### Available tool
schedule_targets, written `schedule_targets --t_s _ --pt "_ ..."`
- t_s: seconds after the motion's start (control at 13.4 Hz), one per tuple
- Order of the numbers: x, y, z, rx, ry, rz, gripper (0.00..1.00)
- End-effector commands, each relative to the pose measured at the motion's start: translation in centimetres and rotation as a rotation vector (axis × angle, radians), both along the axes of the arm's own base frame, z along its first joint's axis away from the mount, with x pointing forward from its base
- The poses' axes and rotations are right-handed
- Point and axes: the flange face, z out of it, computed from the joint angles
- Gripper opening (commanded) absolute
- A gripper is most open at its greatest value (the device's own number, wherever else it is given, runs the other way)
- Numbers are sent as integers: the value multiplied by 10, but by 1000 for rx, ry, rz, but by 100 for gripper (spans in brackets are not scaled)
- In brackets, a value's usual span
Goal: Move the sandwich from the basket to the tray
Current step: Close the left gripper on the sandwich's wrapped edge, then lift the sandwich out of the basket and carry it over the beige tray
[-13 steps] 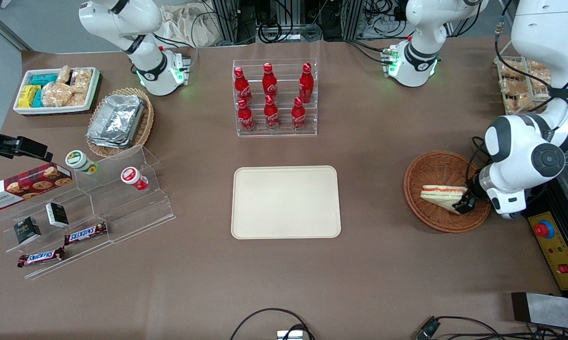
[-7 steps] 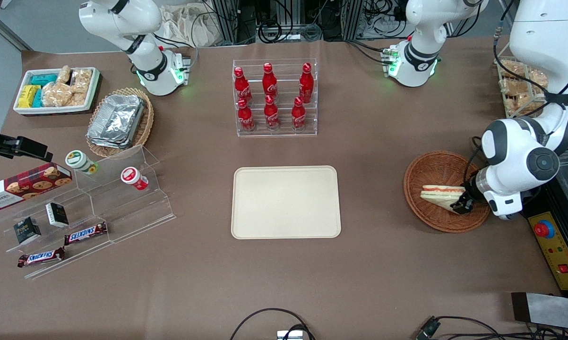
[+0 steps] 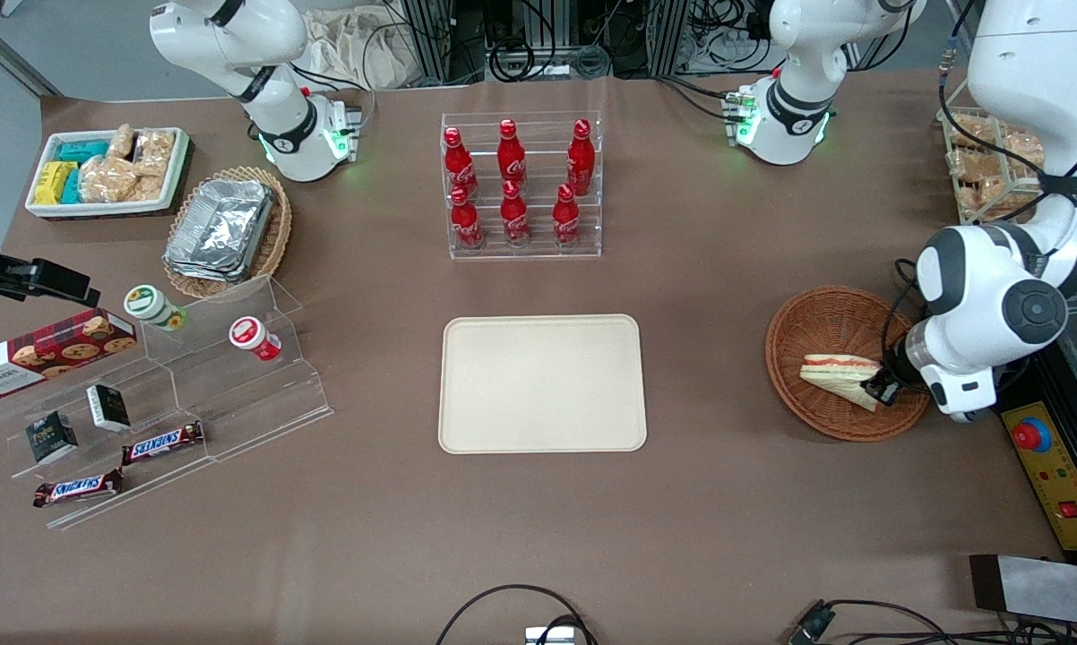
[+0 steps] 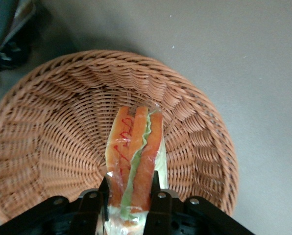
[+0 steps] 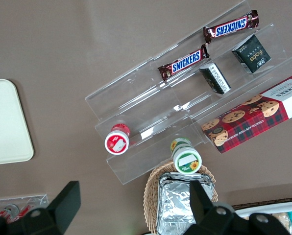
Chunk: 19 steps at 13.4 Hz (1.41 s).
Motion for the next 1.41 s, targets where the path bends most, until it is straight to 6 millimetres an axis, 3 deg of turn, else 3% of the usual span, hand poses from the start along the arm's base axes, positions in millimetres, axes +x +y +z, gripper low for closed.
schedule_targets --t_s 0.0,0.22,0.37,0.52,0.6,0.74,0.89,1.19,1.34 --pt "27 -15 75 7 43 -84 0" --pt "43 -44 144 -13 27 -194 0" --pt "47 -80 183 -59 21 -481 0" --pt "42 -111 200 -103 7 -711 0" --pt "37 -148 200 -123 0 -775 0" --pt "29 -219 171 -158 40 -864 0" --pt "22 -276 138 -176 72 -897 0" --pt "15 -356 52 -223 75 -939 0" --pt "16 -383 4 -158 31 -892 0"
